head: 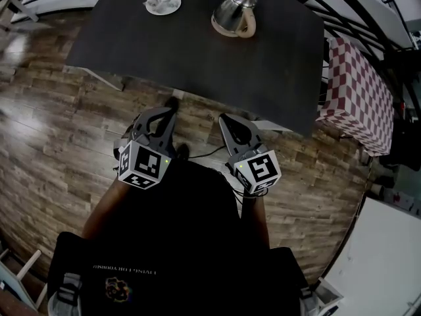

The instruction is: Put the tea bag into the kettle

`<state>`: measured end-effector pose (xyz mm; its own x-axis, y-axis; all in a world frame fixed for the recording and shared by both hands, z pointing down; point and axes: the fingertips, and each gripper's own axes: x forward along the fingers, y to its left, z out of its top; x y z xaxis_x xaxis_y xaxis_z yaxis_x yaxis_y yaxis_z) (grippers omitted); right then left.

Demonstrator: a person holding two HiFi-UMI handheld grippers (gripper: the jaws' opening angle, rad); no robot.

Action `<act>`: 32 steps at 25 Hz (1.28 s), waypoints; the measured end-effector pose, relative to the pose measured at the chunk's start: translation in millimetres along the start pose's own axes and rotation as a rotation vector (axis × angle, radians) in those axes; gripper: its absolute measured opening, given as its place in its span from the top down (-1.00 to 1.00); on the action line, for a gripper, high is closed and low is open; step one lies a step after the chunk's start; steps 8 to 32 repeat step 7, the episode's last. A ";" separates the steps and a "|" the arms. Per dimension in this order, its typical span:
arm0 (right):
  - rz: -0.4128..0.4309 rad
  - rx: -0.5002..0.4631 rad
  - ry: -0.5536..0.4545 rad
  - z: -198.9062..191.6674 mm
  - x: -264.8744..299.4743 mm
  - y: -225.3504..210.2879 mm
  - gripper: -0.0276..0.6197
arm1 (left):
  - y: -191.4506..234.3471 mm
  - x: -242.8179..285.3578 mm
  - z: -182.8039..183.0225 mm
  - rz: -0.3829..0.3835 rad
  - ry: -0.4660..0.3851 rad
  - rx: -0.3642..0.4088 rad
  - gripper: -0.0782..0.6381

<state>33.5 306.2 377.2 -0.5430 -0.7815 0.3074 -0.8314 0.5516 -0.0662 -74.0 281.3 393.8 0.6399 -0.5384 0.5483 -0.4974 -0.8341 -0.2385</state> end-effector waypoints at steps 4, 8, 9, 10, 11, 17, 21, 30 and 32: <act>0.000 0.005 -0.009 -1.8 -6.1 5.7 0.86 | -7.8 -5.2 -2.6 0.000 0.009 0.002 0.77; -0.003 0.017 -0.009 -5.4 -12.8 9.1 0.86 | -13.4 -9.4 -3.9 0.003 0.015 0.002 0.77; -0.003 0.017 -0.009 -5.4 -12.8 9.1 0.86 | -13.4 -9.4 -3.9 0.003 0.015 0.002 0.77; -0.003 0.017 -0.009 -5.4 -12.8 9.1 0.86 | -13.4 -9.4 -3.9 0.003 0.015 0.002 0.77; -0.003 0.017 -0.009 -5.4 -12.8 9.1 0.86 | -13.4 -9.4 -3.9 0.003 0.015 0.002 0.77; -0.003 0.017 -0.009 -5.4 -12.8 9.1 0.86 | -13.4 -9.4 -3.9 0.003 0.015 0.002 0.77; -0.003 0.017 -0.009 -5.4 -12.8 9.1 0.86 | -13.4 -9.4 -3.9 0.003 0.015 0.002 0.77; -0.003 0.017 -0.009 -5.4 -12.8 9.1 0.86 | -13.4 -9.4 -3.9 0.003 0.015 0.002 0.77; -0.003 0.017 -0.009 -5.4 -12.8 9.1 0.86 | -13.4 -9.4 -3.9 0.003 0.015 0.002 0.77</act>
